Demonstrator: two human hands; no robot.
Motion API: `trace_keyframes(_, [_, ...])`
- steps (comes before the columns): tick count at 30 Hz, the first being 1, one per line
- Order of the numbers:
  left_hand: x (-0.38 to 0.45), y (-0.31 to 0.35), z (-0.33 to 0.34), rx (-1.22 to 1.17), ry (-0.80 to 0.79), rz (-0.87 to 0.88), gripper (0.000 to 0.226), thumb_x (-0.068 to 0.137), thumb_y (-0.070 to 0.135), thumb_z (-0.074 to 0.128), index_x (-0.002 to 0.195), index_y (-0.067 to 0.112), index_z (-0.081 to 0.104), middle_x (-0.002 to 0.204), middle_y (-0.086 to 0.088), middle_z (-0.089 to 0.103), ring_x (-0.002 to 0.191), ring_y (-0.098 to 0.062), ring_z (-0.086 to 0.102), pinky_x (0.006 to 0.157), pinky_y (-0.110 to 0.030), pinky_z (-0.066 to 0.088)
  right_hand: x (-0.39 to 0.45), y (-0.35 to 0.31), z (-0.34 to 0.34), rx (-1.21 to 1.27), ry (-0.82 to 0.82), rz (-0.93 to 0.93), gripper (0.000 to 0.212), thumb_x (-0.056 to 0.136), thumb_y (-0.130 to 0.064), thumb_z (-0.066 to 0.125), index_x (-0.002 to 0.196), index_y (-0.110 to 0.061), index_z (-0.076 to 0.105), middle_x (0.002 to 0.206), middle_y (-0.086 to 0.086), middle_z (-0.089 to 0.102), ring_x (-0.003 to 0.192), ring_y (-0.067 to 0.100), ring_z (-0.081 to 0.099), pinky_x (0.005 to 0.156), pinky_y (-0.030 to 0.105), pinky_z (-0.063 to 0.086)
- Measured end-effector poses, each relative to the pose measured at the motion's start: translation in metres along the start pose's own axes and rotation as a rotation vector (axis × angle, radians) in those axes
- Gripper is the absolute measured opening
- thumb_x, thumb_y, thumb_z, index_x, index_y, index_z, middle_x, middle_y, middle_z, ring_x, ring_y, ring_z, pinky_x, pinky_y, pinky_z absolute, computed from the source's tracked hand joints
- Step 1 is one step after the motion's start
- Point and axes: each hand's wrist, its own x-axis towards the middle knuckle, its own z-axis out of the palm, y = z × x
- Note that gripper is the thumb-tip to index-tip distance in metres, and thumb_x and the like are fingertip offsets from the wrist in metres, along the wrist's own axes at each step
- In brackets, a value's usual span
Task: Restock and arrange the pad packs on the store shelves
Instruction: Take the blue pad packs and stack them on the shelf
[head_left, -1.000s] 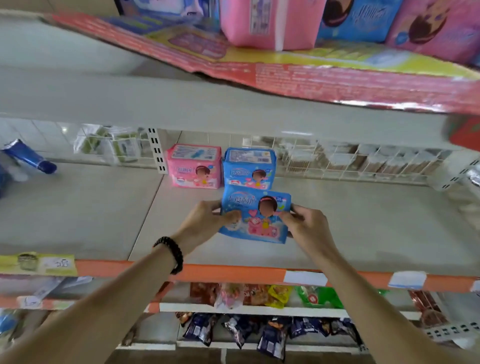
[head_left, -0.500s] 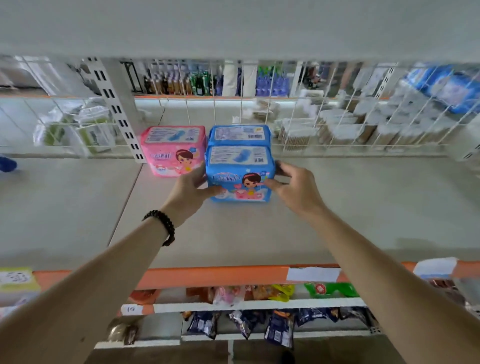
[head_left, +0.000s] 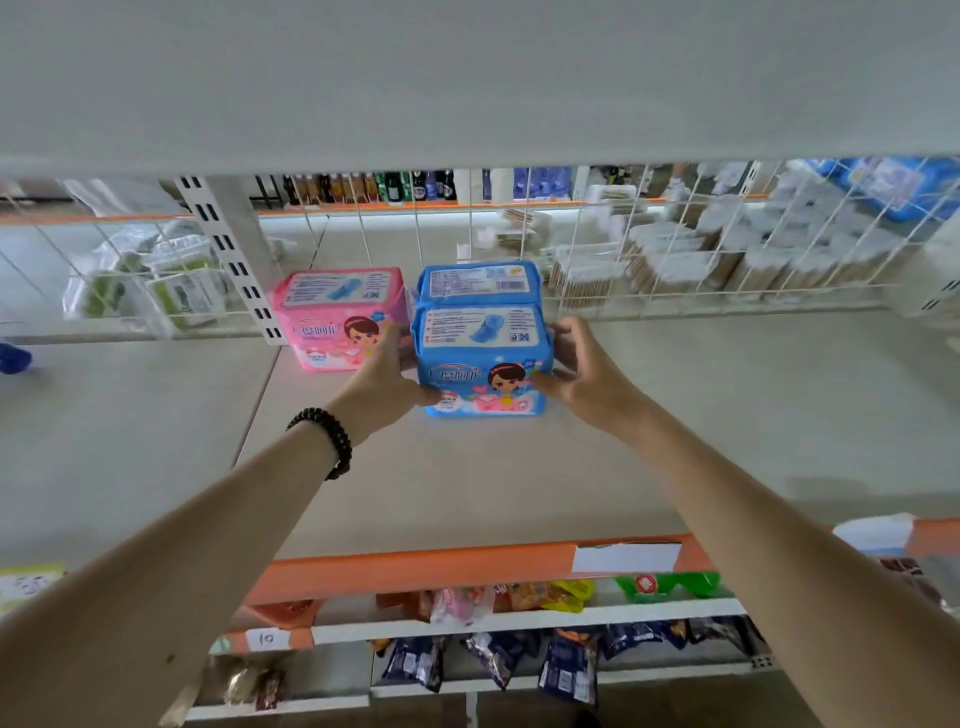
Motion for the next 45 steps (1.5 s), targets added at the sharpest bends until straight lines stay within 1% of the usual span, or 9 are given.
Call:
trace_keyframes(4, [0.004, 0.004, 0.018, 0.056, -0.007, 0.036, 0.076, 0.076, -0.012, 0.076, 0.137, 0.013, 0.037, 0.108, 0.019, 0.057, 0.118, -0.007, 0.053, 0.097, -0.034, 0.052, -0.006, 0.009, -0.017, 0.039, 0.008, 0.040, 0.040, 0.088, -0.009, 0.070, 0.112, -0.030, 0.044, 0.129, -0.012, 0.064, 0.127, 0.008, 0.056, 0.107, 0.055, 0.045])
trace_keyframes(8, [0.004, -0.003, 0.025, 0.067, -0.004, 0.089, 0.069, 0.080, -0.007, 0.076, 0.126, 0.026, 0.037, 0.114, 0.023, 0.058, 0.121, -0.005, 0.054, 0.099, -0.037, 0.053, -0.009, 0.013, -0.027, -0.089, 0.042, 0.017, 0.045, 0.082, -0.035, 0.071, 0.118, -0.047, 0.047, 0.140, -0.013, 0.056, 0.137, 0.007, 0.046, 0.105, 0.057, 0.045])
trace_keyframes(12, [0.000, -0.022, 0.022, 0.104, 0.002, 0.104, 0.060, 0.085, 0.005, 0.076, 0.126, 0.029, 0.040, 0.129, 0.010, 0.064, 0.129, -0.008, 0.055, 0.104, -0.047, 0.051, -0.012, 0.014, -0.023, -0.166, 0.130, 0.002, 0.052, 0.093, -0.019, 0.068, 0.138, -0.024, 0.042, 0.147, -0.006, 0.051, 0.140, 0.011, 0.043, 0.103, 0.053, 0.049])
trace_keyframes(20, [-0.006, -0.019, 0.029, 0.251, 0.053, 0.148, 0.058, 0.091, 0.020, 0.071, 0.141, 0.019, 0.042, 0.139, 0.003, 0.060, 0.132, -0.013, 0.053, 0.108, -0.044, 0.047, -0.009, 0.011, -0.016, -0.304, 0.197, -0.011, 0.054, 0.093, -0.013, 0.067, 0.141, -0.015, 0.042, 0.144, 0.004, 0.054, 0.133, 0.023, 0.050, 0.103, 0.052, 0.048])
trace_keyframes(25, [-0.034, -0.006, 0.034, 0.312, 0.138, 0.156, 0.080, 0.089, 0.034, 0.074, 0.144, 0.012, 0.020, 0.149, -0.013, 0.042, 0.132, -0.029, 0.048, 0.107, -0.043, 0.044, -0.037, 0.002, -0.013, -0.448, 0.225, 0.057, 0.091, 0.092, -0.040, 0.066, 0.157, -0.017, 0.005, 0.152, 0.013, 0.043, 0.136, 0.029, 0.045, 0.107, 0.051, 0.043])
trace_keyframes(31, [-0.095, 0.010, 0.047, 0.494, 0.229, 0.381, 0.087, 0.089, 0.043, 0.068, 0.151, 0.024, 0.011, 0.166, -0.005, 0.016, 0.152, -0.023, 0.020, 0.118, -0.043, 0.031, -0.097, -0.011, -0.010, -0.701, 0.233, -0.048, 0.101, 0.085, -0.083, 0.022, 0.159, -0.014, 0.010, 0.165, 0.008, 0.018, 0.151, 0.023, 0.020, 0.121, 0.048, 0.023])
trace_keyframes(38, [-0.149, 0.019, 0.069, 0.515, 0.124, 0.586, 0.060, 0.090, 0.059, 0.047, 0.142, 0.032, 0.031, 0.168, 0.010, 0.007, 0.153, -0.016, 0.017, 0.118, -0.041, 0.026, -0.153, -0.039, -0.005, -0.820, 0.225, -0.120, 0.076, 0.094, -0.068, 0.023, 0.158, -0.028, 0.014, 0.167, -0.010, -0.006, 0.153, 0.011, -0.001, 0.122, 0.037, 0.009])
trace_keyframes(41, [-0.160, 0.031, 0.070, 0.585, 0.167, 0.620, 0.063, 0.088, 0.060, 0.048, 0.141, 0.029, 0.035, 0.166, 0.007, 0.019, 0.151, -0.020, 0.026, 0.116, -0.046, 0.034, -0.167, -0.053, -0.007, -0.852, 0.232, -0.159, 0.070, 0.097, -0.065, 0.027, 0.157, -0.031, 0.017, 0.166, -0.014, -0.009, 0.153, 0.009, -0.004, 0.122, 0.037, 0.008])
trace_keyframes(45, [-0.172, 0.051, 0.067, 0.699, 0.195, 0.629, 0.076, 0.086, 0.065, 0.049, 0.149, 0.027, 0.033, 0.166, 0.008, 0.022, 0.150, -0.018, 0.027, 0.118, -0.047, 0.027, -0.173, -0.072, -0.012, -0.847, 0.209, -0.202, 0.064, 0.099, -0.060, 0.032, 0.155, -0.032, 0.018, 0.164, -0.019, -0.011, 0.152, 0.004, -0.008, 0.125, 0.043, 0.008])
